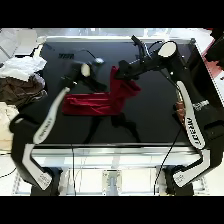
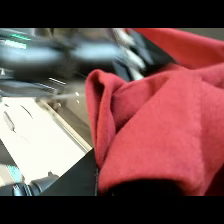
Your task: Fold the shirts.
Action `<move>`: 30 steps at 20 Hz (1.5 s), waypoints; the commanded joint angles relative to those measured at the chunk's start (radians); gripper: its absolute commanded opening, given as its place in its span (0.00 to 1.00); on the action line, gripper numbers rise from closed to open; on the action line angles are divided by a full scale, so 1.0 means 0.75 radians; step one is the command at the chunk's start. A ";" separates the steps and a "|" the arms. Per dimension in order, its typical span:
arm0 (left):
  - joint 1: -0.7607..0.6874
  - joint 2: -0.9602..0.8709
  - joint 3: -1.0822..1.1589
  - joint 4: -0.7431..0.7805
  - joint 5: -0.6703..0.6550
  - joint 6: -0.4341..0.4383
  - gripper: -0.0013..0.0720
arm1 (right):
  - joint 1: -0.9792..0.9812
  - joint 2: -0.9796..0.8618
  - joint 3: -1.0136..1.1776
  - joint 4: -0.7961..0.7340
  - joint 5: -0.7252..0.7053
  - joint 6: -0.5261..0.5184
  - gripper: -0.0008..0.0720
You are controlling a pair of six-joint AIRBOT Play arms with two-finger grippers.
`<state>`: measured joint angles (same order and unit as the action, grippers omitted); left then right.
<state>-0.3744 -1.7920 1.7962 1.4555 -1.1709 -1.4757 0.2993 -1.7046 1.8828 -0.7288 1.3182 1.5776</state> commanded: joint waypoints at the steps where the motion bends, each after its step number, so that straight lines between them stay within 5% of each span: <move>1: 0.191 0.226 0.008 0.134 -0.032 -0.058 0.04 | 0.119 -0.005 0.008 0.005 -0.206 0.086 0.04; 8: 0.446 0.539 0.008 0.133 -0.032 -0.098 0.04 | 0.481 -0.225 0.008 0.253 -0.760 0.136 0.04; 9: 0.446 0.555 0.008 0.133 -0.032 -0.097 0.04 | 0.527 -0.261 0.010 0.310 -0.852 0.110 0.15; 10: 0.446 0.563 0.008 0.133 -0.033 -0.097 0.04 | 0.556 -0.286 0.019 0.337 -0.866 0.076 0.55; 11: 0.445 0.565 0.008 0.132 -0.037 -0.097 0.04 | 0.571 -0.303 0.023 0.336 -0.852 0.073 0.80; 16: 0.443 0.562 0.008 0.082 -0.051 -0.097 0.04 | 0.458 -0.308 0.072 0.246 -0.836 0.079 0.80; 24: 0.443 0.562 0.008 0.082 -0.051 -0.097 0.04 | 0.025 -0.313 0.123 -0.395 -0.119 0.199 0.77; 30: 0.443 0.535 0.007 0.083 -0.051 -0.097 0.04 | -0.063 -0.488 -0.035 -0.196 0.042 0.137 0.78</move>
<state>-0.0429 -1.3819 1.8015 1.5173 -1.2091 -1.5486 0.2771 -2.0090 1.8904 -0.9272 1.2694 1.6970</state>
